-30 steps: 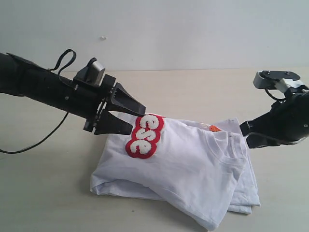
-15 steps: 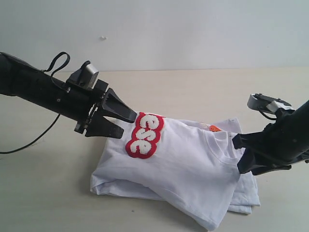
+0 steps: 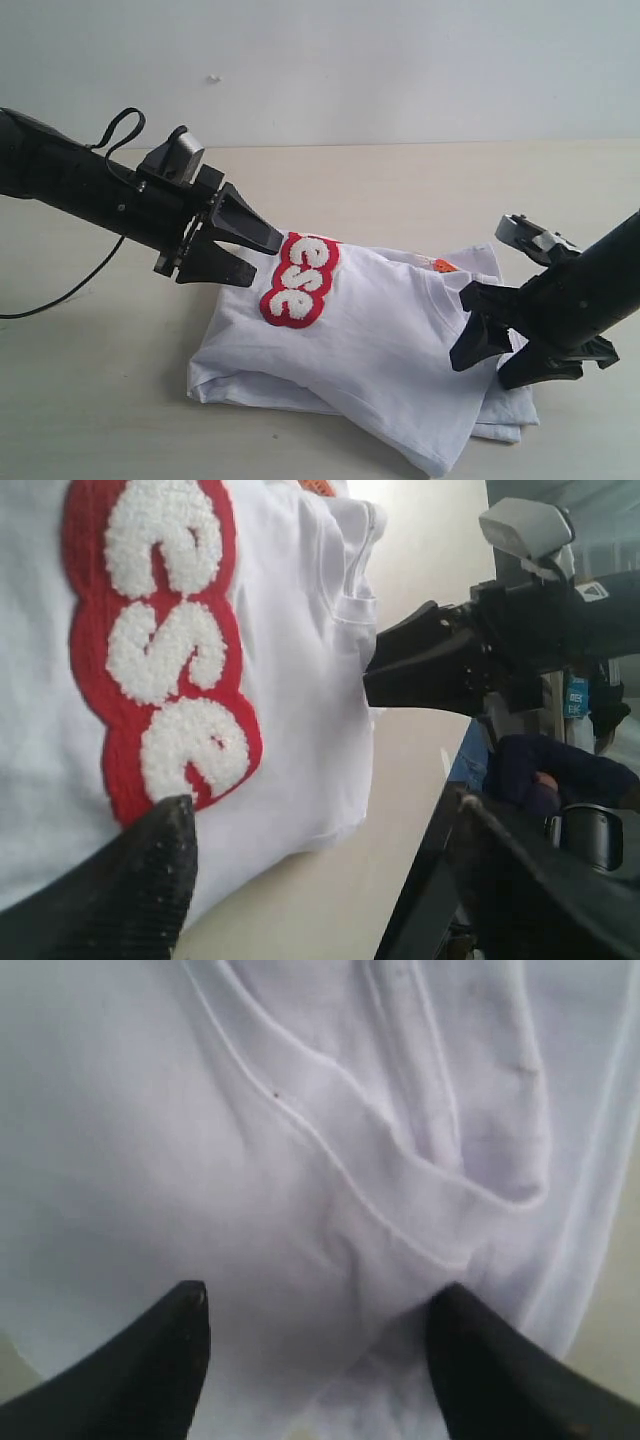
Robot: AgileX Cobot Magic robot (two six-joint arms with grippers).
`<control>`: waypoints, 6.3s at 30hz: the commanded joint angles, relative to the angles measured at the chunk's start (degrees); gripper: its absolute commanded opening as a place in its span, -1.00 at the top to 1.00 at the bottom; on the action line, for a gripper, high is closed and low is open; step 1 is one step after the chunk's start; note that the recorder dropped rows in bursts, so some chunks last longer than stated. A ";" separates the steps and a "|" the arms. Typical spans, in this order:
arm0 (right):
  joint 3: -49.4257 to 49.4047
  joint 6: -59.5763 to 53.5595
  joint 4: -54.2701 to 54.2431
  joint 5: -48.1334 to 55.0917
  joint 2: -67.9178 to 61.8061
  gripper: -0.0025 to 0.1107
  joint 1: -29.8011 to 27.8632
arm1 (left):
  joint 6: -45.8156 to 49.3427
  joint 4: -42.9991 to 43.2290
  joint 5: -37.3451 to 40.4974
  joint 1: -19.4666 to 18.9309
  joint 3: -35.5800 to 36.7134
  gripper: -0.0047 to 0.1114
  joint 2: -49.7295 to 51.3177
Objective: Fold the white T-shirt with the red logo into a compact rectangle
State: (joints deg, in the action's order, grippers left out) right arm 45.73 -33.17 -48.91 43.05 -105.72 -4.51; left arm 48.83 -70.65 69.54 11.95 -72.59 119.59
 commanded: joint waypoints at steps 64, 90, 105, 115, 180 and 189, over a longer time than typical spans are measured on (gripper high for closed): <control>3.89 5.14 9.12 6.58 -0.45 0.16 -0.16 | 0.02 -0.67 0.42 -0.14 -0.23 -0.26 -0.10; 6.34 2.00 8.04 7.36 -4.28 0.16 -0.16 | 0.02 -0.67 0.42 -0.14 -0.23 -0.26 -0.10; 7.40 2.79 10.26 9.05 -3.50 0.16 -0.16 | 0.02 -0.67 0.42 -0.14 -0.23 -0.26 -0.10; 7.40 3.95 9.08 3.53 -2.17 0.16 -0.16 | -0.10 -0.67 0.42 -0.14 -0.23 -0.26 -0.10; 23.85 14.40 23.82 0.94 -7.22 0.24 -0.16 | -4.96 13.63 0.42 0.08 -0.23 -0.26 2.38; 23.75 -12.72 -1.00 19.48 -6.06 0.89 2.23 | -5.12 13.08 0.42 0.08 -0.08 -0.26 6.39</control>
State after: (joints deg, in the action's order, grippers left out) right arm 69.34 -37.73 -42.49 58.06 -112.44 -3.98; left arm 44.09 -57.45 69.54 11.95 -72.71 125.49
